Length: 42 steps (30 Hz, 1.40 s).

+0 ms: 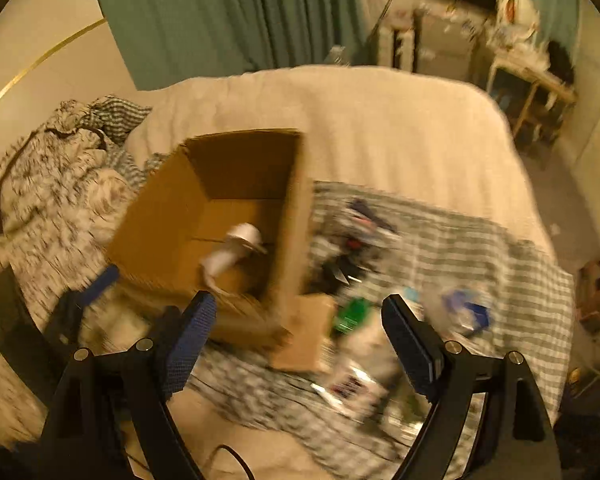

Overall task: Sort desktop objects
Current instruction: 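Reach both tools back to the pile and grasp the green-white medicine box with the right tool, then carry the tan leaflet box in the left tool while the right tool carries the medicine box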

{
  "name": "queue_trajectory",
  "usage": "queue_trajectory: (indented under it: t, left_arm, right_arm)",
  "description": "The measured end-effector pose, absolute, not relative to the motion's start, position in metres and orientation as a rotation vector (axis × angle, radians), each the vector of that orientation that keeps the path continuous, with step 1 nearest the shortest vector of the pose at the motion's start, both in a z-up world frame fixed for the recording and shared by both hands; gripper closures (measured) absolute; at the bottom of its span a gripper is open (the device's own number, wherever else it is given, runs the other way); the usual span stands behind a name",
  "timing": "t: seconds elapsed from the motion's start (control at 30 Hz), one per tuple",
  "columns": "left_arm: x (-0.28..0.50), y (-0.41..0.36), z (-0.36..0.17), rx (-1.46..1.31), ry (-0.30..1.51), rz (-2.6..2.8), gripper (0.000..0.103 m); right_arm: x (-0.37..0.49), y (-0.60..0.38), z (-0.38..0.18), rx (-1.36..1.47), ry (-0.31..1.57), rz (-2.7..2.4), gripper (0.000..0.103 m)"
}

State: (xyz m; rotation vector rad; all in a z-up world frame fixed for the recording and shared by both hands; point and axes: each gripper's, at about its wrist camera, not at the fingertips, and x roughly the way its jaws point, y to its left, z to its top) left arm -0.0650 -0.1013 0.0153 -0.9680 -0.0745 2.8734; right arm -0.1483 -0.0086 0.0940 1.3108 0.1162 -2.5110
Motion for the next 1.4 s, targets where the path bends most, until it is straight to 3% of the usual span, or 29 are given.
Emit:
queue_trajectory:
  t: [0.27, 0.43, 0.7, 0.87, 1.0, 1.13, 1.17, 1.4]
  left_arm:
    - [-0.056, -0.037, -0.035, -1.164, -0.089, 2.788, 0.005]
    - [-0.077, -0.015, -0.076, -1.323, -0.140, 2.752, 0.005]
    - [-0.114, -0.008, -0.122, -1.479, -0.328, 2.773, 0.005]
    - [-0.136, -0.004, -0.148, -1.572, -0.350, 2.799, 0.005]
    - [-0.141, -0.007, -0.155, -1.542, -0.400, 2.822, 0.007]
    - [-0.135, -0.001, -0.153, -1.516, -0.346, 2.801, 0.024]
    - [-0.133, 0.000, -0.153, -1.516, -0.325, 2.801, 0.025]
    - [-0.103, -0.002, -0.147, -1.525, -0.330, 2.747, 0.025]
  right_arm:
    - [-0.101, 0.078, 0.041, 1.278, 0.303, -2.604, 0.018]
    - [-0.104, 0.107, 0.001, 1.233, 0.298, -2.558, 0.013]
    - [-0.117, 0.105, -0.050, 1.121, 0.635, -2.465, 0.011]
    - [-0.134, 0.105, -0.075, 1.063, 0.742, -2.491, 0.002]
    - [-0.145, 0.103, -0.087, 1.058, 0.779, -2.498, 0.002]
    - [-0.156, 0.105, -0.098, 1.133, 0.707, -2.467, 0.003]
    - [-0.156, 0.106, -0.097, 1.148, 0.691, -2.471, 0.008]
    - [-0.140, 0.111, -0.076, 1.188, 0.665, -2.519, 0.010]
